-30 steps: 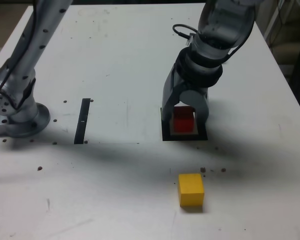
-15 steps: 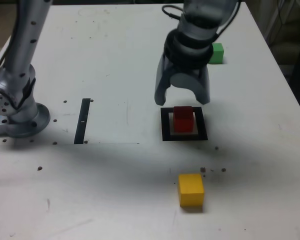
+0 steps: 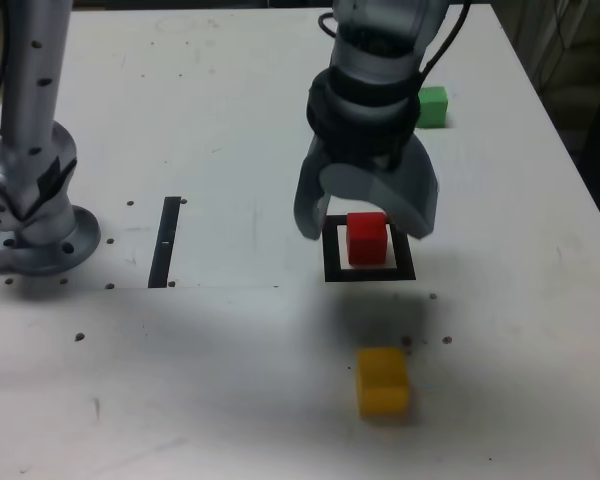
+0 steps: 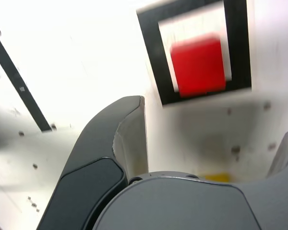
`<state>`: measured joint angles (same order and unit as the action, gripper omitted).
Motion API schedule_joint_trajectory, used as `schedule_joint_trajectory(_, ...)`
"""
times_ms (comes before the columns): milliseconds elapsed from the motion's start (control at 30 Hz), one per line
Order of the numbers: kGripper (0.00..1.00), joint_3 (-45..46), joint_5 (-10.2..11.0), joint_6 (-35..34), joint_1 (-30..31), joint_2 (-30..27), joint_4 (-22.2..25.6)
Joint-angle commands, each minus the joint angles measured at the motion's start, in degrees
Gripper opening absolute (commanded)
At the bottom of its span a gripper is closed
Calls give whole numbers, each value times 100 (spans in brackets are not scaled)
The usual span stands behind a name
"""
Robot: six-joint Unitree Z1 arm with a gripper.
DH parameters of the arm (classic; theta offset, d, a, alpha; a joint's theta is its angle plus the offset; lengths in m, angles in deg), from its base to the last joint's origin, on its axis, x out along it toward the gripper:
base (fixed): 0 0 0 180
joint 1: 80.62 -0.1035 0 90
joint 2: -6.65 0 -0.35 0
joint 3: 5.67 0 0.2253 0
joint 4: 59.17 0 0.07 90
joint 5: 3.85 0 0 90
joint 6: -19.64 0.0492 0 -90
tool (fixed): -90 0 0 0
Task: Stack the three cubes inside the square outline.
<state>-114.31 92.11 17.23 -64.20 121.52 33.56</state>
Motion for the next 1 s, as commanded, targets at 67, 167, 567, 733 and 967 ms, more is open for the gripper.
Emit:
schedule_joint_trajectory(67,100,-118,-86,-131,212,12,45)
schedule_joint_trajectory(167,100,-223,-168,-281,374,55,107)
schedule_joint_trajectory(567,100,-880,-457,-1301,965,386,639)
schedule_joint_trajectory(733,100,-1165,-740,-1777,1110,642,838)
schedule_joint_trajectory(967,100,-1425,-900,-2455,1227,908,1078)
